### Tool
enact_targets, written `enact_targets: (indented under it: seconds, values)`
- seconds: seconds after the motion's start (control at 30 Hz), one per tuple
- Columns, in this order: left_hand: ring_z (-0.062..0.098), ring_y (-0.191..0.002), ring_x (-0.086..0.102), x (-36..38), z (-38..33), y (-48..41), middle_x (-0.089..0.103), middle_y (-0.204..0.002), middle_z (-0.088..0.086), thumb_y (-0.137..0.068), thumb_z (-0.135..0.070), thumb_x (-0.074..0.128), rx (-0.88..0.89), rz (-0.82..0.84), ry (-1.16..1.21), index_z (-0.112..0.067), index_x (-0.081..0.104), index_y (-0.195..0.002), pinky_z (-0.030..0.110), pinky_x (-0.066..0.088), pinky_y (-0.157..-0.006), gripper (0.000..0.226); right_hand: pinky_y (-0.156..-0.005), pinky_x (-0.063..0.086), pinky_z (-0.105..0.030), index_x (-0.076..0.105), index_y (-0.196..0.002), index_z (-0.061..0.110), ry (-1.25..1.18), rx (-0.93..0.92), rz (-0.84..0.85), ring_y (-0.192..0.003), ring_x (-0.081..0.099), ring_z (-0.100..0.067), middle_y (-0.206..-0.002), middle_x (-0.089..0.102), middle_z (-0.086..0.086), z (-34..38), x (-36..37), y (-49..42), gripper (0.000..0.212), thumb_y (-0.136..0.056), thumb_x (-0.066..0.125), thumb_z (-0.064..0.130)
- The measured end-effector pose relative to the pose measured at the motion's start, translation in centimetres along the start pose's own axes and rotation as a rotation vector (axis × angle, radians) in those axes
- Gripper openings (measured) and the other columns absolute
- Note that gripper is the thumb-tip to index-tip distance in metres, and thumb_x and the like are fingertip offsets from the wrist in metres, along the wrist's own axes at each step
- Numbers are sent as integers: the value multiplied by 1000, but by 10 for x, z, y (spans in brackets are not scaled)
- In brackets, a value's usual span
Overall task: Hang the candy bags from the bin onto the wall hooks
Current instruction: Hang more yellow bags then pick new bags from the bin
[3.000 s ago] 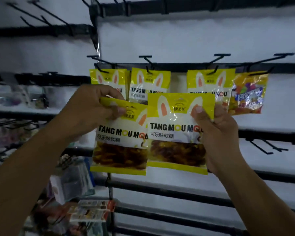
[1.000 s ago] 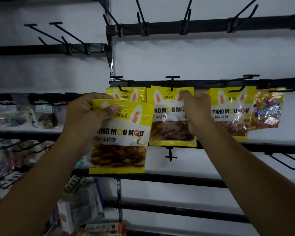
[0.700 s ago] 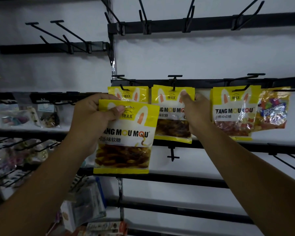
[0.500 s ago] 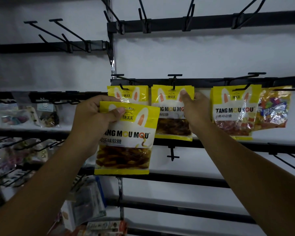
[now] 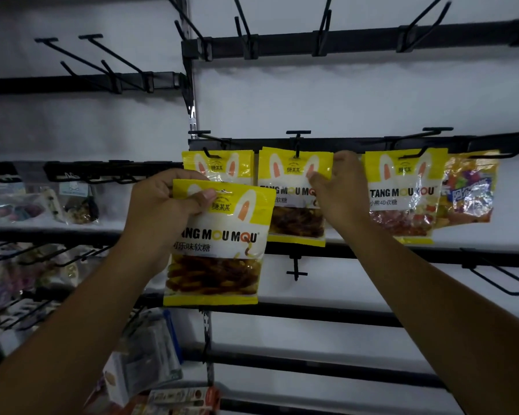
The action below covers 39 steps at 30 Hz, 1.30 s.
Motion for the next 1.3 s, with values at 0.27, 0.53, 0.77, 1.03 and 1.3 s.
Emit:
enact_targets:
  seconds: [0.27, 0.53, 0.77, 1.03, 1.3]
  values:
    - [14, -71, 69, 10, 10, -3, 73, -77, -7, -79, -10, 77, -4, -5, -23, -26, 69, -78, 29, 54, -62, 18, -78, 47, -38, 38, -140, 15, 489, -213, 153, -127, 47, -28, -148, 36, -5, 20, -20, 27, 56, -92, 60, 34]
    - [9, -69, 66, 36, 10, -16, 71, -83, -5, -81, -10, 76, -1, -13, -20, -26, 67, -79, 24, 51, -59, 19, -100, 41, -43, 41, -145, 23, 686, -275, 346, -139, 38, -25, -156, 35, 0, 52, -39, 56, 59, -100, 26, 57]
    - [14, -65, 68, 73, 0, -30, 71, -75, -3, -82, -8, 76, 1, 58, 13, -22, 69, -83, 26, 54, -57, 16, -101, 38, -45, 44, -142, 22, 793, -340, 403, -141, 33, -29, -157, 31, -1, 63, -50, 80, 67, -97, 18, 64]
    - [6, -49, 51, 113, -13, -41, 58, -60, -2, -89, -22, 70, -53, 62, 55, -23, 74, -83, 21, 43, -55, 7, -113, 28, -53, 35, -147, 23, 848, -393, 485, -147, 20, -29, -160, 25, -3, 62, -54, 104, 80, -89, 3, 67]
    - [11, -54, 48, 127, -11, -48, 59, -59, -4, -87, -20, 73, -97, -6, 124, -23, 73, -78, 26, 43, -63, 10, -107, 36, -57, 51, -137, 22, 812, -401, 485, -143, 32, -34, -154, 39, -6, 64, -53, 112, 81, -88, 4, 66]
Point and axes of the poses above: each hand's wrist, its own y-axis away from the middle knuckle, its own x-axis out of the palm, z = x × y, the point moved 5 cm from there along -y, towards the middle knuckle
